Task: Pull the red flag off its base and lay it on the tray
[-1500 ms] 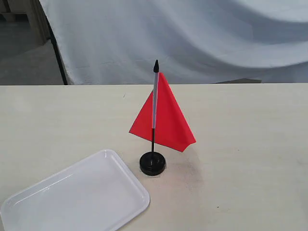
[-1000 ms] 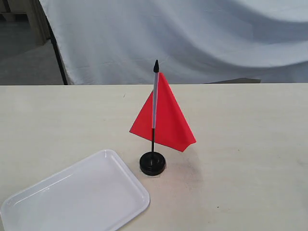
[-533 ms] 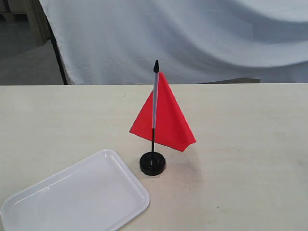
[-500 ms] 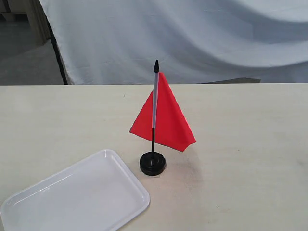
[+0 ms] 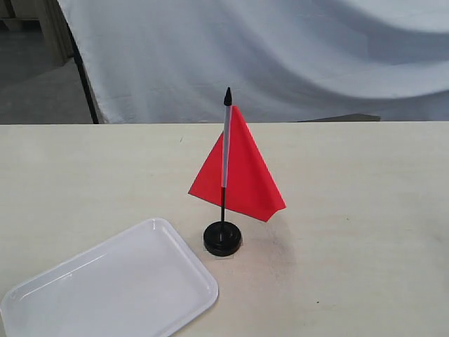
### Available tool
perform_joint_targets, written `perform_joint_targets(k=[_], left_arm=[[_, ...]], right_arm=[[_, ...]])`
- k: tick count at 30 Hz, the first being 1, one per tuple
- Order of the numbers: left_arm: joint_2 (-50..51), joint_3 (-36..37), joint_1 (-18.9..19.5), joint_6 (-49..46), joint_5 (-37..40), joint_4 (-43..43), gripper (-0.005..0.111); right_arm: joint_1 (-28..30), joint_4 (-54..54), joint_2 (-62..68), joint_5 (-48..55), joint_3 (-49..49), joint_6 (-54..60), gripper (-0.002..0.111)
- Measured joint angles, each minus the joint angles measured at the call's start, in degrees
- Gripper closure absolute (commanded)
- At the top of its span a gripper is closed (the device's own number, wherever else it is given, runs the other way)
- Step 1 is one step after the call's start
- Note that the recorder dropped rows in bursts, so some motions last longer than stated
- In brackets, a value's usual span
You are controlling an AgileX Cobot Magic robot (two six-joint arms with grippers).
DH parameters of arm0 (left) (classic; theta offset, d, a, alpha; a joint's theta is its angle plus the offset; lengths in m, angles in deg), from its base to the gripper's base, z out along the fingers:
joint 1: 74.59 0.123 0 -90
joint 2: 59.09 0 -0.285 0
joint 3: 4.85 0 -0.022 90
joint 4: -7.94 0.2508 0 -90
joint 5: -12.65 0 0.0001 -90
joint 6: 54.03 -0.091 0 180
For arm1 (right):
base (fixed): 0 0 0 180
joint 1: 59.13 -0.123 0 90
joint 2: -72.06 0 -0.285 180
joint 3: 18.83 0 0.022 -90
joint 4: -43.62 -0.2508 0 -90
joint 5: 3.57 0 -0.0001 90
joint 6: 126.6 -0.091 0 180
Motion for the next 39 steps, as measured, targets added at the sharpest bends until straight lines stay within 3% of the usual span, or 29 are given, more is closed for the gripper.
perform_joint_targets(k=[5,12,19,28,31,37,39], left_arm=[[0.00,0.00,0.00,0.00,0.00,0.00,0.107],[0.00,0.00,0.00,0.00,0.00,0.00,0.107],[0.00,0.00,0.00,0.00,0.00,0.00,0.107],[0.00,0.00,0.00,0.00,0.00,0.00,0.107],[0.00,0.00,0.00,0.00,0.00,0.00,0.107],[0.00,0.00,0.00,0.00,0.00,0.00,0.107],[0.00,0.00,0.00,0.00,0.00,0.00,0.107]], right_arm=[[0.00,10.30,32.50,-18.83,0.11,3.46,0.108],[0.00,32.76,72.17,-22.90,13.62,6.48,0.108],[-0.10,41.66,86.89,-22.90,22.39,6.71,0.108],[-0.10,43.37,88.21,-22.90,23.09,6.14,0.106],[-0.10,43.37,88.21,-23.00,23.09,5.33,0.091],[-0.10,43.37,88.21,-23.00,23.09,3.46,0.031],[-0.10,43.37,88.21,-23.00,23.09,3.23,0.023]])
